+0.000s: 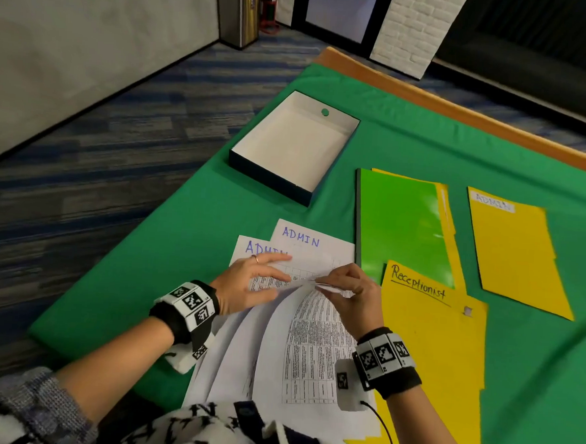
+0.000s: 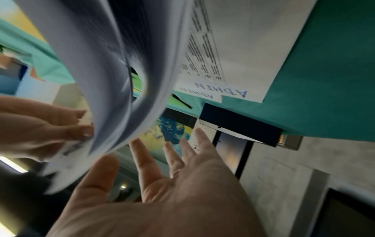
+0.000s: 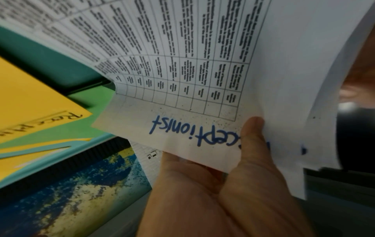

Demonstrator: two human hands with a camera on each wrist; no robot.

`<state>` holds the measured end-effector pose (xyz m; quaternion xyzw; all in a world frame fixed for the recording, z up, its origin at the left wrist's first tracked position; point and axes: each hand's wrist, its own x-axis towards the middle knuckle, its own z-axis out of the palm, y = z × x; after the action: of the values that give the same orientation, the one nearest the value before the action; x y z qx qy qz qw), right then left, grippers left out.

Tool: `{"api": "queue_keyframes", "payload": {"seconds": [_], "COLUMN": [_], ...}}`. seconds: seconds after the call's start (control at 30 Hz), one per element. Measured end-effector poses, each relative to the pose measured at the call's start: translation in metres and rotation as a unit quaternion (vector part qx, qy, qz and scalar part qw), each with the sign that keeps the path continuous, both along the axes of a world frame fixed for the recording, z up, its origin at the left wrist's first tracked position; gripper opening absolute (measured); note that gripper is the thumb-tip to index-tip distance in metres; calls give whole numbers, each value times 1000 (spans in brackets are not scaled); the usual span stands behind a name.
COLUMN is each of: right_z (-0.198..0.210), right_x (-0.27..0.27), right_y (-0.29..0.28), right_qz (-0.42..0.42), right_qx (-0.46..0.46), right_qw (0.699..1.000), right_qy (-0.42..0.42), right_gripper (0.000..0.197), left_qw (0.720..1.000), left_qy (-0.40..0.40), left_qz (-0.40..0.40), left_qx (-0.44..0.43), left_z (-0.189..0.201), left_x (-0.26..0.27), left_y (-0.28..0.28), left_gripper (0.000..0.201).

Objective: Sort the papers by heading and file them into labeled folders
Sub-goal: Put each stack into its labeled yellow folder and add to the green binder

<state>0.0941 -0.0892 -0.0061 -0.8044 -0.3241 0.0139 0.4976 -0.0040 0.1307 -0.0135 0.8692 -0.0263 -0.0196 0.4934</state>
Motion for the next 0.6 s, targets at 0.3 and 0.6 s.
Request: {"api": "queue_keyframes", "payload": {"seconds": [0.3, 0.6], "right_z": [9, 2], "right_x": [3, 3], "right_y": [10, 8], "right_qz": [-36, -17], "right_qx": [-17, -76], "right_qw": [999, 997], "right_qy": [28, -25], "right_gripper": [23, 29], "left_qw": [982, 949], "left_qy": [37, 57], "left_qz": [171, 240], "left_qx": [-72, -199], "left_z": [-4, -7], "left_x": [1, -1], "left_y": [-6, -2], "left_gripper": [45, 54]}}
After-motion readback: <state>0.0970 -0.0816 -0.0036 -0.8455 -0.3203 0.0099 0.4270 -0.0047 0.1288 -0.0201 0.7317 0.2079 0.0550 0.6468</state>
